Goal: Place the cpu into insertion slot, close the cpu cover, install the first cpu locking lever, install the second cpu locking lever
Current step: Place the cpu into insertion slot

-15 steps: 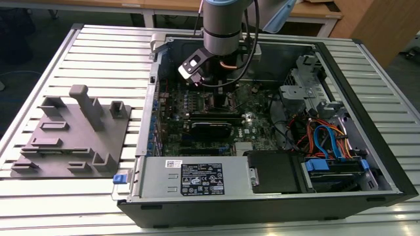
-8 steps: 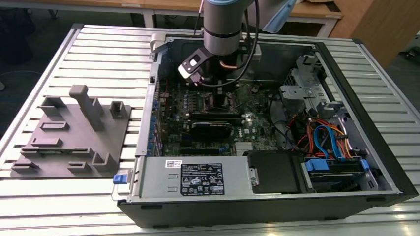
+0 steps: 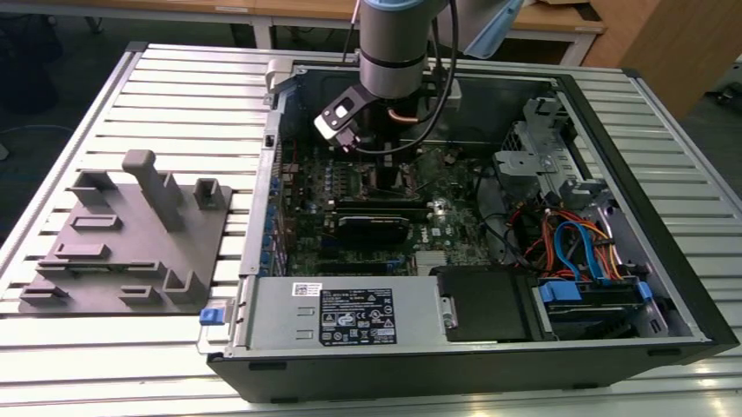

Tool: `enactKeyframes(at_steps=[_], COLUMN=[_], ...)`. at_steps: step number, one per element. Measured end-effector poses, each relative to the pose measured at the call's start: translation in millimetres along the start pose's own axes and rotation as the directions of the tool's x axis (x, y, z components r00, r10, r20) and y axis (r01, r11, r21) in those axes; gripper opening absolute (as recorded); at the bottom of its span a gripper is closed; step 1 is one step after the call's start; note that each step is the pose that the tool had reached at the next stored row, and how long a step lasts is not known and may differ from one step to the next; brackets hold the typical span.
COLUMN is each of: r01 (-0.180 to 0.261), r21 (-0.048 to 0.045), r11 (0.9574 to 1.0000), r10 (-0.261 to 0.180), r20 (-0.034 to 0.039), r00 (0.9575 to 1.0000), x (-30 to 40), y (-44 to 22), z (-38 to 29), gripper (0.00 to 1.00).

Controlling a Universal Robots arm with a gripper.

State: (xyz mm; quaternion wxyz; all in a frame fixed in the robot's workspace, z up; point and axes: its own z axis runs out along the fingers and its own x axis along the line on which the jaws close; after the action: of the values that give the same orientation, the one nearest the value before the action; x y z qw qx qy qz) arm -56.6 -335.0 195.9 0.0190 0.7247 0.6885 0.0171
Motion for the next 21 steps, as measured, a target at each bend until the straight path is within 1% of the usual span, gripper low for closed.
enactKeyframes(at_steps=[4, 11, 15, 21], r01=[0.000, 0.001, 0.001, 0.001], r21=[-0.0001, -0.0008, -0.0006, -0.0009], r11=[1.0000, 1.0000, 1.0000, 1.0000], r10=[0.000, -0.001, -0.001, -0.001], r20=[0.0023, 0.0114, 0.0129, 0.0129], r00=[1.0000, 0.9999, 0.9999, 0.9999], x=[0.0, 0.0, 0.1, 0.1], y=[-0.1, -0.1, -0.1, 0.0], z=[0.9, 2.4, 3.1, 3.4], gripper=[0.53, 0.53, 0.53, 0.53])
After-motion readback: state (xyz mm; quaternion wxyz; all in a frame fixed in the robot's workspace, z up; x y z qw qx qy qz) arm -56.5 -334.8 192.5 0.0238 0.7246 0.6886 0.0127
